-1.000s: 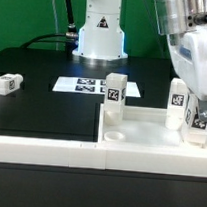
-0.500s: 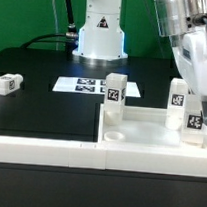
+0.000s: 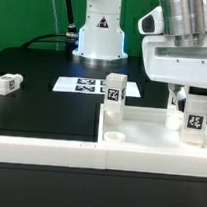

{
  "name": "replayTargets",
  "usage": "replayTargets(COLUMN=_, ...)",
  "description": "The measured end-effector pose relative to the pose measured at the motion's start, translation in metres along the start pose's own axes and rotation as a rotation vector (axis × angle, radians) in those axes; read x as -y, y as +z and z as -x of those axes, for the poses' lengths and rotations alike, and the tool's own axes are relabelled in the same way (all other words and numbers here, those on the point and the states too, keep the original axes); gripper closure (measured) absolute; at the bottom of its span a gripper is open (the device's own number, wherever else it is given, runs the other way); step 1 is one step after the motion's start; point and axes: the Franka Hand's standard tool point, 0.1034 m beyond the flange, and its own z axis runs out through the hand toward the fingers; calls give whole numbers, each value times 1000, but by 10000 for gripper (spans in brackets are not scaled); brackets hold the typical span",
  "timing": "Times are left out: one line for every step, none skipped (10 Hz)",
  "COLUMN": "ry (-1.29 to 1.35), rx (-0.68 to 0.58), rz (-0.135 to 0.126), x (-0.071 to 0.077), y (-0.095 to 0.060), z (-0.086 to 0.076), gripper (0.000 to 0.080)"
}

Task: Assemble square table

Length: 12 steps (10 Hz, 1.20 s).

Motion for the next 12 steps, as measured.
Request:
replayTargets(ry=-101, rx=-1, rz=0, x=0, y=0, z=0, gripper=151)
replayTargets(ry=-343, rx=-20, rz=56, x=-4, y=-3, z=-5, gripper=151)
replayTargets(ry=-525, rx=-32, rz=95, x=-6, y=-6, z=-11, gripper=151)
replayTargets(ry=-650, rx=-51, rz=125, x=-6, y=-7, z=-13, gripper=151)
replayTargets(ry=-631, rx=-49, rz=119, x=-6, y=-7, z=-12, gripper=151)
replayTargets(ry=-617, rx=-50, rz=119, x=-6, y=-7, z=-12, gripper=275)
replayTargets(ry=-623, rx=-49, rz=119, x=-6, y=-7, z=-12, gripper=413)
replayTargets(ry=-622, rx=-49, rz=119, x=-6, y=-7, z=-12, gripper=513)
replayTargets(ry=-530, rx=-53, rz=114, x=-6, y=-7, z=-12, gripper=513)
replayTargets(ry=-456, rx=-56, rz=111, x=-6, y=-7, z=-12, gripper=511)
replayTargets(ry=-376, rx=-58, rz=107, x=-6, y=-6, z=-13, gripper=511)
replayTargets(ry=-247, rx=-61, rz=95, x=-6, y=-6, z=-14, gripper=511)
